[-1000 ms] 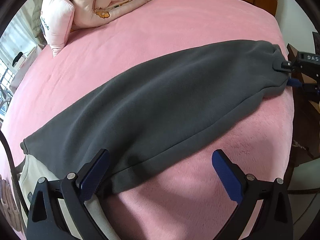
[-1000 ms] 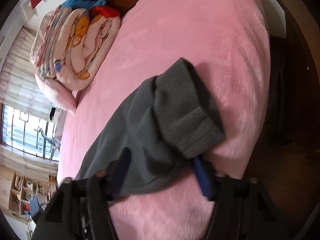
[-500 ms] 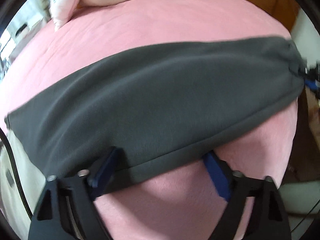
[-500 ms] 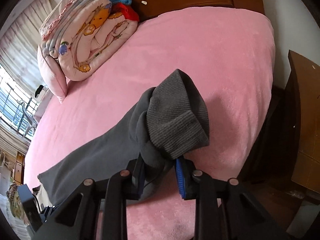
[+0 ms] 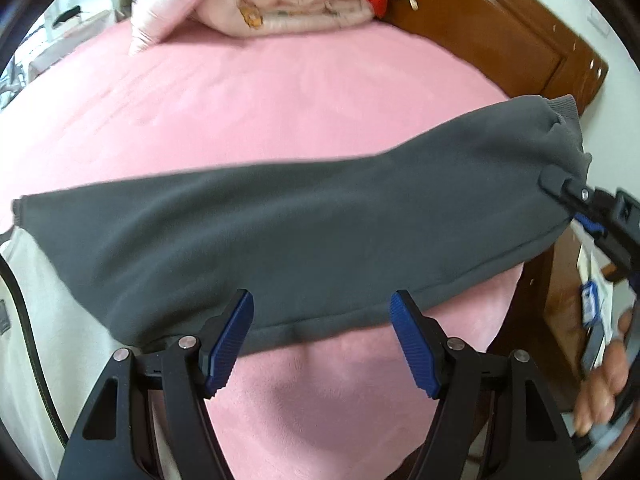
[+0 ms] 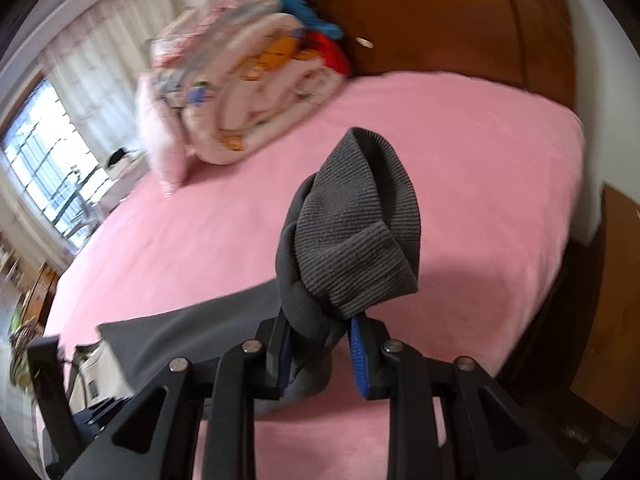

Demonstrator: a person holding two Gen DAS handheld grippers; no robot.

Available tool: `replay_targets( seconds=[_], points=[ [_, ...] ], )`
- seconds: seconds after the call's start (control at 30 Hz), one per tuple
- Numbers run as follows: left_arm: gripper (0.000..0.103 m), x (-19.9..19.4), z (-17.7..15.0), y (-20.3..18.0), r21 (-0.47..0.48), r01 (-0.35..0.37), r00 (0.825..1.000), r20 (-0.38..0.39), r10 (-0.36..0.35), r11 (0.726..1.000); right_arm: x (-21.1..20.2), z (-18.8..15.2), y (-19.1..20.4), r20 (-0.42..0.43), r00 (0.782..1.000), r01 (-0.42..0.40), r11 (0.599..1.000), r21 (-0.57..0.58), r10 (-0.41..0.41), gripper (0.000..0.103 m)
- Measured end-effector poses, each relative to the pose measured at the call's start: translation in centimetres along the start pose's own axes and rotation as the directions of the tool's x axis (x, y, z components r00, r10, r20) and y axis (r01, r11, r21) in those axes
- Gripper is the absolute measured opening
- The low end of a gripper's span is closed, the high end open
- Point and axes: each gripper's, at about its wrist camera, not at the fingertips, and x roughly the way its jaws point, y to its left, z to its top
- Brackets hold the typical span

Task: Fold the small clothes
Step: 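Lift the cuff with the right tool and lay the sleeve across the sweatshirt body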

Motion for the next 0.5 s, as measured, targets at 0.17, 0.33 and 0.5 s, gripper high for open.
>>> replay_targets(
  seconds=[0.17, 0.33, 0.5],
  points=[
    [0.070, -4.5, 0.7, 1.2, -0.029, -0.079, 0.989, 0.121, 0.082, 0.996, -2.5, 0.2, 5.1, 0.015, 0.996, -0.087, 0.991, -0.102, 0.089, 0.024],
    [0.070, -8.6, 0.9, 3.5, -0.075, -0.148, 0.972, 0.175, 0.159, 0.986, -4.5, -0.3, 10.1, 0.010, 0.984, -0.176, 0.971, -0.164, 0.180, 0.024],
    [0.070, -13.0, -0.6, 7.1, -0.140, -0.207, 0.954, 0.193, 0.232, 0.968, -5.7, -1.2, 15.2, -0.022, 0.958, -0.284, 0.936, -0.208, 0.286, 0.024]
  ],
)
